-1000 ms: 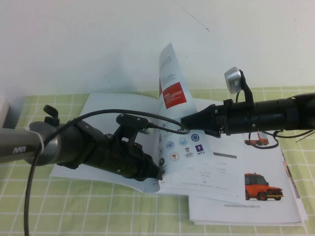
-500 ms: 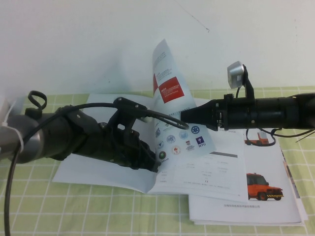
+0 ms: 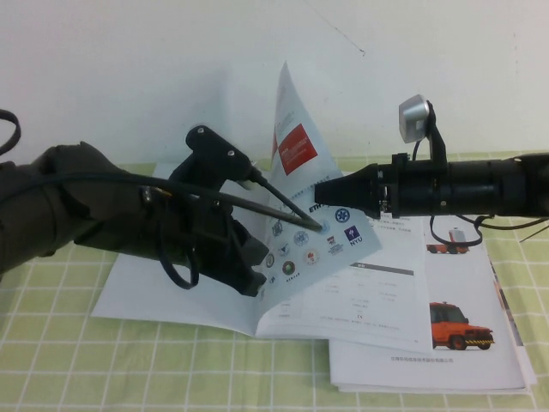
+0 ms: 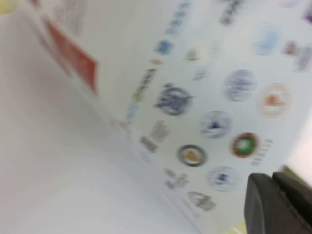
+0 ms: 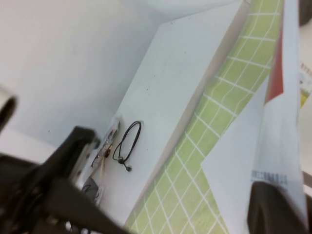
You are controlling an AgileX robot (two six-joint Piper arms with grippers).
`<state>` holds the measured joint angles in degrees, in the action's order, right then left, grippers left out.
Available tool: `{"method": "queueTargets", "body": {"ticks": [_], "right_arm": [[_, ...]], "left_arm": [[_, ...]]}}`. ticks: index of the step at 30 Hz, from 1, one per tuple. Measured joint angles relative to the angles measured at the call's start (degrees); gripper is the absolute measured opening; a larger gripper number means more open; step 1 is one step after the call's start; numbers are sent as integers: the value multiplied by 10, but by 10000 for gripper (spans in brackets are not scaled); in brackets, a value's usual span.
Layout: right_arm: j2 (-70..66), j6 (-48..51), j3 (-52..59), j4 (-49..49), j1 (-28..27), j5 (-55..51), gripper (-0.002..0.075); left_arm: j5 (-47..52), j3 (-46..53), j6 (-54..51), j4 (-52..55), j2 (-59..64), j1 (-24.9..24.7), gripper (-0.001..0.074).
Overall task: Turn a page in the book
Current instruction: Open the closed book
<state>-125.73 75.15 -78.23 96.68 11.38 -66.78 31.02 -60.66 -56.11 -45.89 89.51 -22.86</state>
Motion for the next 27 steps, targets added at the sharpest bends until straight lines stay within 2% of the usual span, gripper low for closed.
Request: {"method": "queueTargets", "body": {"ticks": [4,11,15,20,27], "right_arm": [[2,1,0,0,2,0,-2],[2,1,0,0,17,0,-2],[2,1,-2,0,23,1,-2],[2,1,-20,0,28,1,-2],[2,-1,-47,0,28,1,-2]], "left_arm": [[16,0,2,44,-27,-48,-3],[-25,1,75,182,-27,-213,-3],[-74,1,125,245,2,-272,-3],[-125,1,170,304,55,-296,-3],[-221,1,215,383,124,-296,-3]]}}
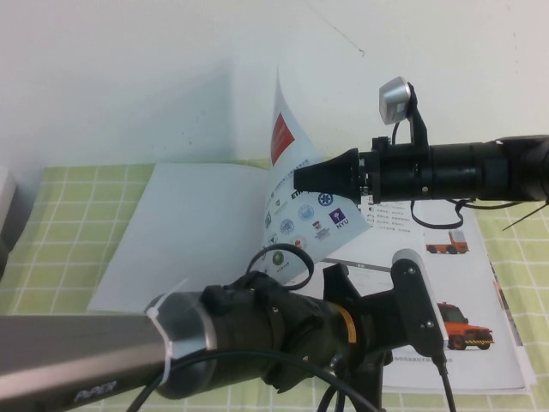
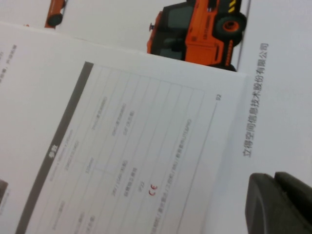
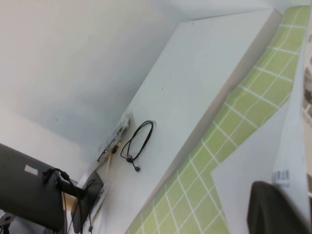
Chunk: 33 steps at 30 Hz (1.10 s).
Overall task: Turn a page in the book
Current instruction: Open the closed book
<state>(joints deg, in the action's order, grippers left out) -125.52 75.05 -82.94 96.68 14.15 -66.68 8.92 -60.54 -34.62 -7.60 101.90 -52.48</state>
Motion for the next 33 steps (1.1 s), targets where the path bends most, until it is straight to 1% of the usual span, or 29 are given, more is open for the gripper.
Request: {"method": "queueTargets", "body": {"ticks": [4,9,23,33], "right_arm": [[0,0,-12,-13,0,-1,-2],[0,0,-15,-32,0,-1,-2],[0,1,-15,-34,0,-1,-2],[0,1,-15,-34,0,-1,-2]], "left_arm": [[-34,0,5,25,21,0,-3],[-40,0,9,29,31,2,-3],[-50,0,13,32,15,8,-3],[-69,0,12,38,15,69,-3]]}}
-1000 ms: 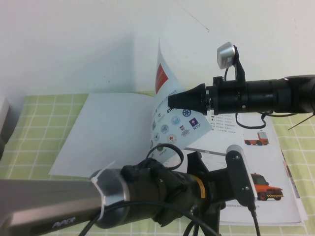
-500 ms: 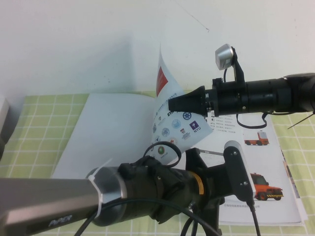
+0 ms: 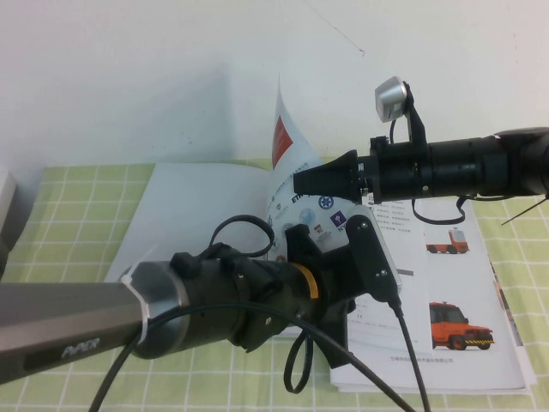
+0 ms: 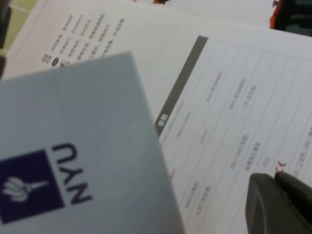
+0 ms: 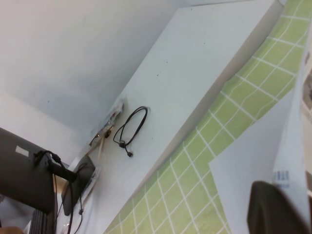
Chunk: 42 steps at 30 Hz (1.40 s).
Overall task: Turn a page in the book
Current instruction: Open the closed book
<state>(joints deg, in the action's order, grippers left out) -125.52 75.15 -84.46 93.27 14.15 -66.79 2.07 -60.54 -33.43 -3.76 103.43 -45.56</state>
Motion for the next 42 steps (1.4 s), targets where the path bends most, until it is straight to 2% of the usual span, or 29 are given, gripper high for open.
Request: {"method": "queueTargets", "body": {"ticks": [13,15,22,25,33,42], "right_arm": [[0,1,0,0,0,0,18],[0,1,0,-2,0,0,59],[0,1,0,-6,0,0,306],[0,1,0,-6,0,0,354],[0,0,0,-6,-5,0,370],[0,-1,0,-7,-25,0,372]], "left_arm": [[-4,0,-11,18,17,2,-3],[-4,0,-11,19,18,2,-3],[-4,0,-13,19,18,2,-3],[-4,0,-12,19,18,5,-3],[-3,0,-13,18,18,42,-3],[21,0,0,18,18,54,-3]]}}
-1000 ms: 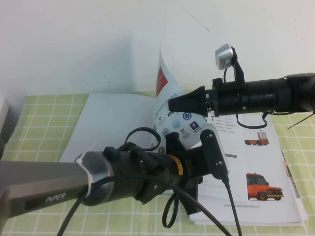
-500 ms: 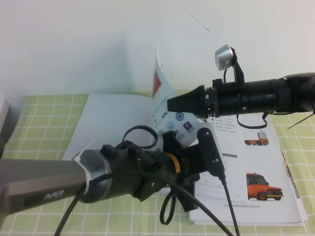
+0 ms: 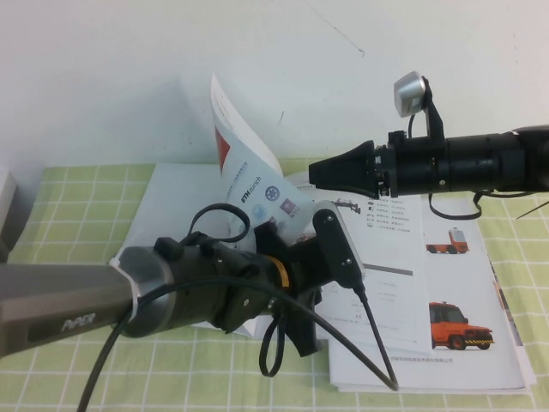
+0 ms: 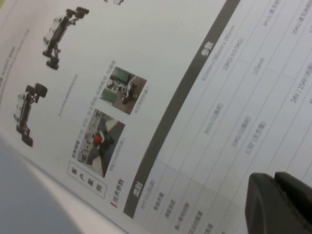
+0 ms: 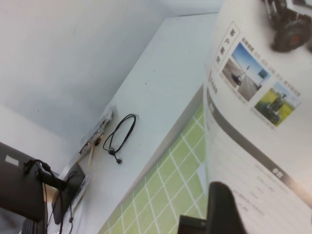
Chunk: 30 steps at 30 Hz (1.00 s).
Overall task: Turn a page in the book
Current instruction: Open the closed book
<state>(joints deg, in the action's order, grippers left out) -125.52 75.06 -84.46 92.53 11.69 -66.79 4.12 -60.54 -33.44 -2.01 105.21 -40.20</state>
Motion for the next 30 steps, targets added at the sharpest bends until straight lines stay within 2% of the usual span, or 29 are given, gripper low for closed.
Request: {"method": "queueTargets", "body": {"ticks": [6,10,13,18,22,27,30], "right_arm": [[0,-1,0,-12,-9,0,370],[0,-1,0,-36,-9,0,344],[0,-1,0,-64,-9,0,301],[0,-11,-1,-127,-9,0,161],[0,-45,-1,-211,-9,0,34],[0,-131,-1,-371,-9,28,3],[0,-175,-1,-451,-9,31,-1]], "left_arm": [[32,0,78,13,0,22,-3],[59,0,167,76,-14,48,-3],[79,0,263,162,-28,65,-3],[123,0,410,305,-42,83,-3],[148,0,467,353,-42,89,-3],[153,0,499,360,-42,89,-3],[160,0,555,362,-42,101,-3]]}}
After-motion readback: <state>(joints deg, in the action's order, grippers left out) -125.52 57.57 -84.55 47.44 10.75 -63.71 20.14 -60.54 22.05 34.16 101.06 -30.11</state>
